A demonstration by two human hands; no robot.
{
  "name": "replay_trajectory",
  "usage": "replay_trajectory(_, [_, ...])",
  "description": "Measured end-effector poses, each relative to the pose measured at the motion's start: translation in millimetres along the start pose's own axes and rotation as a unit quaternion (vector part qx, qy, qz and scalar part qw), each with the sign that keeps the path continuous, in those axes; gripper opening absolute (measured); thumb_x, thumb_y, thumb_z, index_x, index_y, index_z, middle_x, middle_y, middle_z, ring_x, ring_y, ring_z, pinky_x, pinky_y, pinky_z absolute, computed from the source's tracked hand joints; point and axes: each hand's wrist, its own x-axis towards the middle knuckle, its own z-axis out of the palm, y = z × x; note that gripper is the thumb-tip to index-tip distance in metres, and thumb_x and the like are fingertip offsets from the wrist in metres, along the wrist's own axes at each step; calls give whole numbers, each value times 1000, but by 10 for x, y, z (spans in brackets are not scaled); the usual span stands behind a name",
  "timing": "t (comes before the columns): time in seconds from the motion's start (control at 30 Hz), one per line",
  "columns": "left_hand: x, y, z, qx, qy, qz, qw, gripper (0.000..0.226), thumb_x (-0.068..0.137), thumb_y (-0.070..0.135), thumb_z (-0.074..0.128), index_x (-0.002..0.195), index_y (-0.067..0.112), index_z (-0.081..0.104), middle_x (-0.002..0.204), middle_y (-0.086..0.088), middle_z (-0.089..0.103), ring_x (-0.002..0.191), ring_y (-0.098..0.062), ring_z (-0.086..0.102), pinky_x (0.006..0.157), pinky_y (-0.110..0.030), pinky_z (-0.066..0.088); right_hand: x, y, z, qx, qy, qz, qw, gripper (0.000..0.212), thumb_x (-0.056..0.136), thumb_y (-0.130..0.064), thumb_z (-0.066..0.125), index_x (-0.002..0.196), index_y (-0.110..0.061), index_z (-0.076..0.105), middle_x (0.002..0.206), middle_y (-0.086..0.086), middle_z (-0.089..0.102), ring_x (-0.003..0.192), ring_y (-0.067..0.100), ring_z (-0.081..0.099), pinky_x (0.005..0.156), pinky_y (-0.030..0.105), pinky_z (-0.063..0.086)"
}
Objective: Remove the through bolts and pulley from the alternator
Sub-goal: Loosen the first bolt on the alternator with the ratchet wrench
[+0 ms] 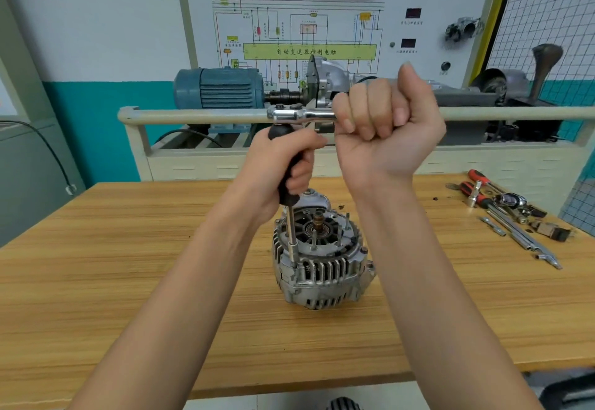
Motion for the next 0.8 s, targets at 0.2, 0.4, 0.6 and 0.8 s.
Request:
replay_trajectory(0.2, [46, 10, -32, -53, -108, -46, 992, 41, 82, 10, 54, 45, 19, 38, 36, 7, 26, 28, -5, 19, 34, -12, 19, 156, -35, -154, 150, 75, 73, 983, 48, 82, -15, 43, 35, -15, 34, 31, -3, 24, 34, 10, 12, 38, 21, 22])
replay_trajectory(0.4, [64, -68, 137, 29, 118, 9, 993, 43, 84, 0, 53, 52, 18, 31, 39, 6, 24, 32, -10, 16, 37, -13, 17, -88, 36, 37, -36, 4, -66, 997, 50, 86, -7, 42, 38, -18, 33, 34, -5, 26, 35, 11, 17, 42, 23, 22])
replay_trajectory(0.6, [37, -114, 221, 65, 215, 67, 972, 40, 74, -1, 58, 51, 20, 34, 50, -3, 27, 47, -16, 19, 46, -22, 17, -301, 209, 180, -152, -39, -200, 967, 43, 81, 4, 38, 46, -17, 24, 37, -4, 30, 37, 7, 25, 46, 26, 19])
replay_trajectory(0.8, [21, -31, -70, 14, -49, 19, 999, 39, 84, 1, 60, 53, 15, 42, 42, 3, 34, 35, -12, 29, 39, -18, 28, -8, 2, 10, -11, 23, -10, 1000, 51, 86, -11, 42, 36, -18, 33, 33, -5, 25, 32, 10, 19, 40, 22, 23])
